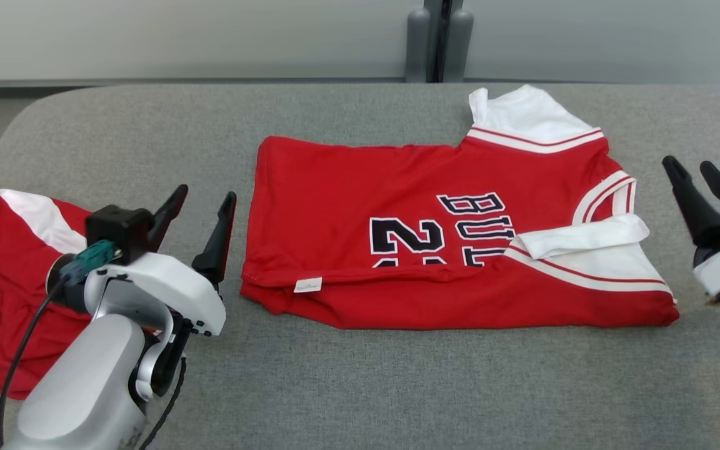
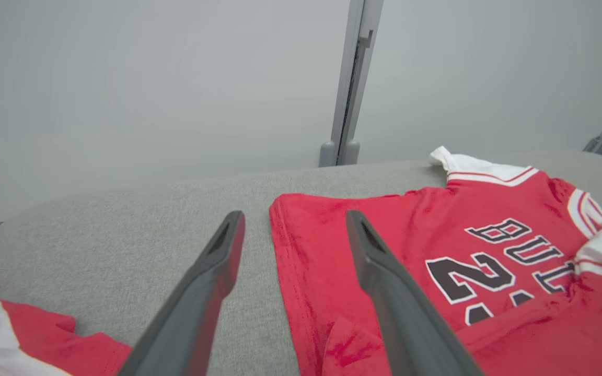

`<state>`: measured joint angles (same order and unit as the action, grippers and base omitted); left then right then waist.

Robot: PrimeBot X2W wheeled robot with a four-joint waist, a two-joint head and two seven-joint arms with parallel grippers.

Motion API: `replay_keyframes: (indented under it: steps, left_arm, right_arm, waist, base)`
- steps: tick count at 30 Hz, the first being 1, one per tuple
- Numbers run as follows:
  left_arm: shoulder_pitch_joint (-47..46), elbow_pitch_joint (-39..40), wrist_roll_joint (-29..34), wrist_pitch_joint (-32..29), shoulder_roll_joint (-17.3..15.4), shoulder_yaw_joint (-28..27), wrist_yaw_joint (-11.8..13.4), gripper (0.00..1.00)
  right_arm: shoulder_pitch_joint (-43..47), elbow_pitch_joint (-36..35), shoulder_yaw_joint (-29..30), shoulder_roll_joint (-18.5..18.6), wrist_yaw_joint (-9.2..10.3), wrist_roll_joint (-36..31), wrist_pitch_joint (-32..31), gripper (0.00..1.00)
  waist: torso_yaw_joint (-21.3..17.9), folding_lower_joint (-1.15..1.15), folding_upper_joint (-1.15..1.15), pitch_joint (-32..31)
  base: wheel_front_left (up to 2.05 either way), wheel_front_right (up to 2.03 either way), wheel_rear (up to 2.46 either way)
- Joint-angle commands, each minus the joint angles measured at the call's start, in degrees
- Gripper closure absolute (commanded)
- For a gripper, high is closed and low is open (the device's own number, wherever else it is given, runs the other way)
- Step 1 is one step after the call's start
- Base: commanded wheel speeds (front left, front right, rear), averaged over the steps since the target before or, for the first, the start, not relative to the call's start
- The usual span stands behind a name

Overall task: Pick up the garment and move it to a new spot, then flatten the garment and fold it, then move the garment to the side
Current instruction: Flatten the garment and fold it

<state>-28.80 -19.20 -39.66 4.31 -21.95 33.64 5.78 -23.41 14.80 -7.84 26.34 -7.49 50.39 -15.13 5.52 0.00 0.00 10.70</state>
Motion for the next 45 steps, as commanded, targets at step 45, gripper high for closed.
replay_keyframes:
  steps: [45]
  left_arm:
    - [10.14,-24.48,15.11,10.79,17.89,-12.45,-0.57,0.0]
  right_arm:
    - [15.29,-2.96,-4.01,-7.79,0.0,-20.45,30.42,0.0]
  waist:
    - [-6.89,0.0,0.0,-2.1]
  base:
    - [0.0,0.0,0.0]
